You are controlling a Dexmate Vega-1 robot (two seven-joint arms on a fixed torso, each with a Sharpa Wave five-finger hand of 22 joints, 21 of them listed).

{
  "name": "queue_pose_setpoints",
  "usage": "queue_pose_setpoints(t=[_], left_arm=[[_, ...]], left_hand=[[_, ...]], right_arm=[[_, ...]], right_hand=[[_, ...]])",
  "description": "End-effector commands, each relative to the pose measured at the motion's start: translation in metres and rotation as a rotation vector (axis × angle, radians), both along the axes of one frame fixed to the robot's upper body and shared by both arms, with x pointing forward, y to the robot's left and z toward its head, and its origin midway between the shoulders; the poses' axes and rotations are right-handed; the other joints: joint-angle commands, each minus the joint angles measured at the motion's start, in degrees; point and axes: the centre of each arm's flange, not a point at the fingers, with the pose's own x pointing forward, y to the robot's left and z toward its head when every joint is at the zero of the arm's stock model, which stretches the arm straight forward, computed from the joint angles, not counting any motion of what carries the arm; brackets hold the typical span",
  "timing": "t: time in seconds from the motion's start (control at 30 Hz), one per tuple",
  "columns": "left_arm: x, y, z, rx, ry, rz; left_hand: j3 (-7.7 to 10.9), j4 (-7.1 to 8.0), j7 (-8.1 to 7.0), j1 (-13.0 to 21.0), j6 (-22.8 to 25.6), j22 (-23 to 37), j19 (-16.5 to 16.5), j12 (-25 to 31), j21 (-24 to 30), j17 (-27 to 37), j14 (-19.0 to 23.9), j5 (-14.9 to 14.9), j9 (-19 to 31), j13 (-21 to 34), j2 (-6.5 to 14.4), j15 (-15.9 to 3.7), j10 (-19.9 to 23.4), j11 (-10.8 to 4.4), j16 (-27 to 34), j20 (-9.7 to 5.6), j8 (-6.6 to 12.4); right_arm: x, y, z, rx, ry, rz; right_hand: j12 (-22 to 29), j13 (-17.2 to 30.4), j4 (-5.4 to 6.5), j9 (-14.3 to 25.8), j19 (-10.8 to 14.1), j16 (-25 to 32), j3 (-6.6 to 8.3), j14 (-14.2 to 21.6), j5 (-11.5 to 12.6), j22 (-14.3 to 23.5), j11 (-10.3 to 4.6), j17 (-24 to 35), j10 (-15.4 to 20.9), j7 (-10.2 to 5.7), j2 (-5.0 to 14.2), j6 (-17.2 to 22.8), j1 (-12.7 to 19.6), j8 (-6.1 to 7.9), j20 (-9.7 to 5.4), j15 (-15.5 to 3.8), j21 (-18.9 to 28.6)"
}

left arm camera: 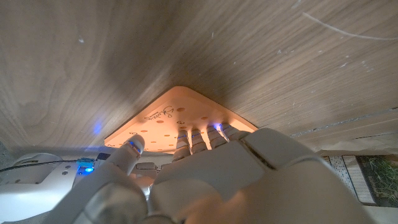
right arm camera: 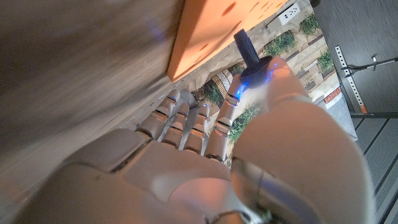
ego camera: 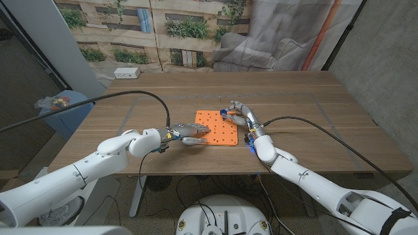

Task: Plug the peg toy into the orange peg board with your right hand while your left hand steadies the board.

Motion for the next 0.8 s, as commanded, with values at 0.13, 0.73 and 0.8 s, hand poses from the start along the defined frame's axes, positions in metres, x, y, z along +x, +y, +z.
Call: queue_pose_setpoints(t=[0.13,0.73,0.8], left_arm=[[0.0020,-0.0005,0.0016,-0.005,-0.004,0.002],[0.0043,-0.0015,0.0020,-0.005,-0.004,-0.002],[0.0042,-0.0016,0.0020,-0.003,-0.005,-0.002]], left_hand=[[0.53,-0.07,-0.11,0.04,0.41,0.25,0.41,0.40,0.22,0.41,1.32,-0.02,0.32,0.19,4.94,-4.49,2.18,0.29,0.46,-8.22,0.39],[0.60,-0.11,-0.09,0.04,0.41,0.25,0.43,0.36,0.20,0.40,1.32,-0.02,0.32,0.19,4.94,-4.46,2.14,0.30,0.42,-8.20,0.36],[0.61,-0.11,-0.08,0.04,0.42,0.25,0.43,0.37,0.19,0.41,1.33,-0.02,0.32,0.19,4.94,-4.48,2.16,0.28,0.42,-8.21,0.36]], right_arm=[[-0.0009,-0.0022,0.0011,-0.013,-0.005,0.004],[-0.0005,0.0001,-0.0009,-0.031,0.004,0.014],[-0.0002,0.0003,-0.0010,-0.032,0.004,0.012]], right_hand=[[-0.30,0.08,0.13,1.19,0.31,0.40,0.04,-0.04,0.25,0.18,-0.37,0.25,0.15,-4.99,2.19,6.02,2.46,0.95,-0.37,-3.88,0.30],[-0.42,0.12,0.30,1.16,0.37,0.57,-0.05,-0.07,0.33,0.18,-0.35,0.57,-0.03,-4.97,2.24,6.57,2.45,1.09,-0.32,-3.75,0.35],[-0.46,0.12,0.31,1.14,0.39,0.58,-0.03,-0.11,0.35,0.19,-0.34,0.61,-0.10,-4.94,2.29,6.61,2.48,1.08,-0.32,-3.78,0.36]])
